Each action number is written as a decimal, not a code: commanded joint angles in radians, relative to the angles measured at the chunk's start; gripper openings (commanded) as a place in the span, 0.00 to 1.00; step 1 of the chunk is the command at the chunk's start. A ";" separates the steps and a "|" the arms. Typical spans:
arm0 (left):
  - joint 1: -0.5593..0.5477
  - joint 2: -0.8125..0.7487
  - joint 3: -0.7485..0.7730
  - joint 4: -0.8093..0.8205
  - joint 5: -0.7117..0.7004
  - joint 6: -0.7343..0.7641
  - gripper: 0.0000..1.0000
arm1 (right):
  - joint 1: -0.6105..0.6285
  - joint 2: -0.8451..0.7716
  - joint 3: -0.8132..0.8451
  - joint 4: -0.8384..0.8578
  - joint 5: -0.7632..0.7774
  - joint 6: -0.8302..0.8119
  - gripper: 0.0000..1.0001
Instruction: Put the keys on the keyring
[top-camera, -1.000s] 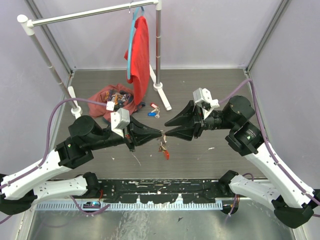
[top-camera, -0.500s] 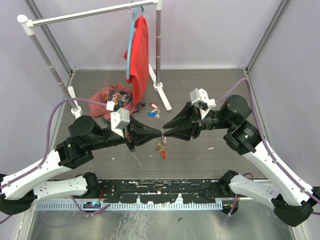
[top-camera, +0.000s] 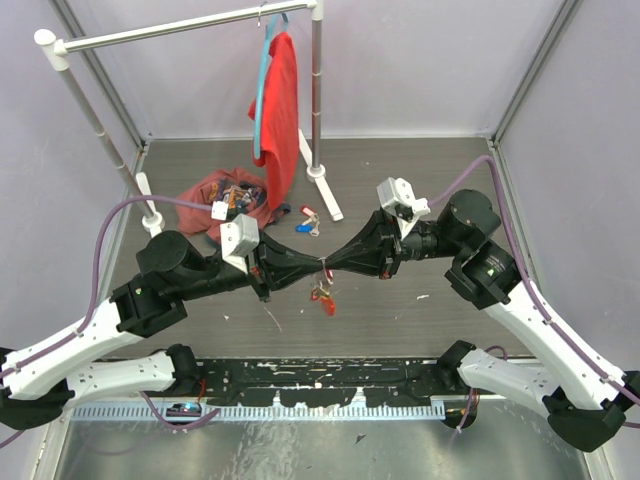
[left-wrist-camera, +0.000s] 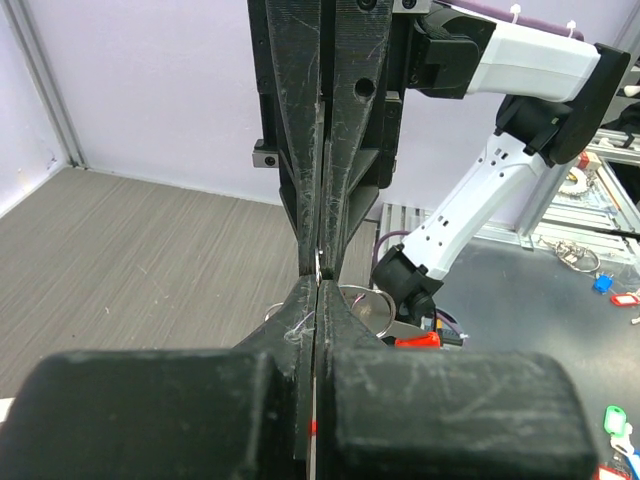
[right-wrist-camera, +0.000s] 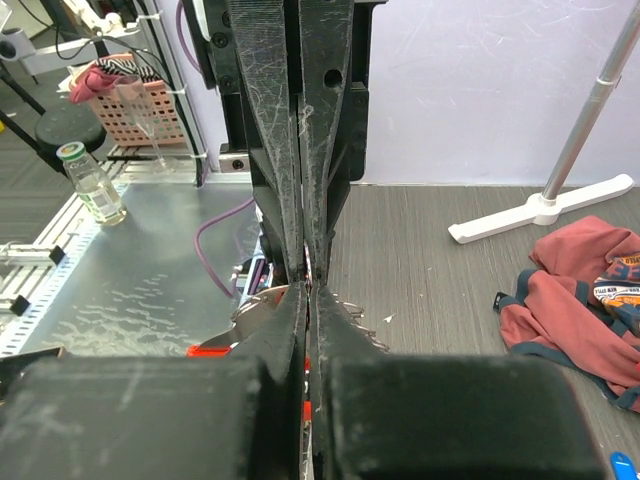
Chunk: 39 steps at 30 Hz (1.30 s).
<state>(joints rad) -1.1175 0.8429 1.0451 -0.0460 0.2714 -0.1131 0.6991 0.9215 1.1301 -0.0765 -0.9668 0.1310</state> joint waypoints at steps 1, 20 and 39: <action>-0.004 -0.010 -0.005 0.073 0.001 -0.012 0.07 | 0.006 0.000 0.044 -0.016 0.009 -0.039 0.01; -0.004 -0.013 0.093 -0.218 -0.124 0.108 0.48 | 0.060 0.119 0.423 -0.798 0.390 -0.323 0.01; -0.004 0.006 0.054 -0.224 -0.077 0.111 0.42 | 0.463 0.352 0.717 -1.174 0.935 -0.243 0.01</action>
<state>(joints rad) -1.1183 0.8528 1.1069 -0.2962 0.1478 -0.0185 1.1557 1.3037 1.7760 -1.2480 -0.0948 -0.1207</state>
